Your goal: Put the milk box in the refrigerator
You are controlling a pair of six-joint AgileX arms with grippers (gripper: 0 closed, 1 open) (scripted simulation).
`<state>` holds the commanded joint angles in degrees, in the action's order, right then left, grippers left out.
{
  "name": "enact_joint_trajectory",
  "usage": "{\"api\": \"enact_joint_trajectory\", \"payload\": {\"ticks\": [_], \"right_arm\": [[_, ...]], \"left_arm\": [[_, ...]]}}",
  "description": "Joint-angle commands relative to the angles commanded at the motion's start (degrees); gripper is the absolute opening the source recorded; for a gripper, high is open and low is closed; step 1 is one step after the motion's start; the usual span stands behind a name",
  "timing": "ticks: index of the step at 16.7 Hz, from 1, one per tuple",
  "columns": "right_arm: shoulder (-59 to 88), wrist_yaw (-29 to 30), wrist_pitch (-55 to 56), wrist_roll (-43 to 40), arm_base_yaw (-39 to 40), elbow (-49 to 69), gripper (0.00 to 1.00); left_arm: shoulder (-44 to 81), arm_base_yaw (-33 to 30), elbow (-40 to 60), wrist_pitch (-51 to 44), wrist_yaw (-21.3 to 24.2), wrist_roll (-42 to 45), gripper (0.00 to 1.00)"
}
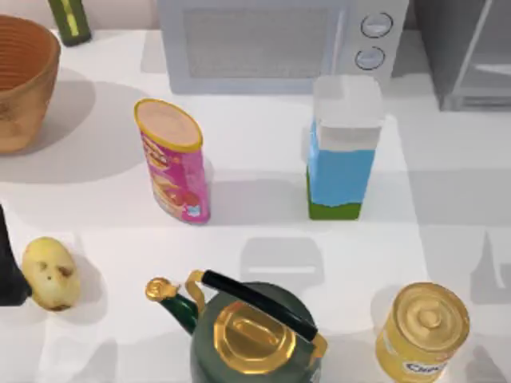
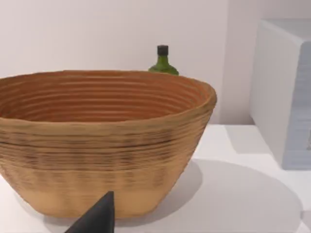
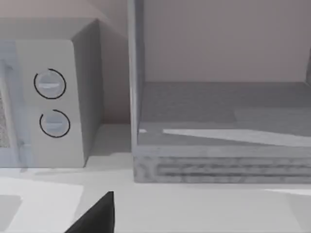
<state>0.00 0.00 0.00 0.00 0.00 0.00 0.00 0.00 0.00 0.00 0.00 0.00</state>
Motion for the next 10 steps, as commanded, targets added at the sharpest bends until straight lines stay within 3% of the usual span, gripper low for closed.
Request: {"api": "enact_joint_trajectory", "payload": {"ticks": [5,10], "right_arm": [[3.5,1.3,3.3,0.3,2.7,1.6,1.00],[21.2,7.2,20.0,2.5,14.0,8.5,1.00]], "left_arm": [[0.0,0.0,0.0,0.0,0.0,0.0,1.00],[0.0,0.0,0.0,0.0,0.0,0.0,1.00]]}}
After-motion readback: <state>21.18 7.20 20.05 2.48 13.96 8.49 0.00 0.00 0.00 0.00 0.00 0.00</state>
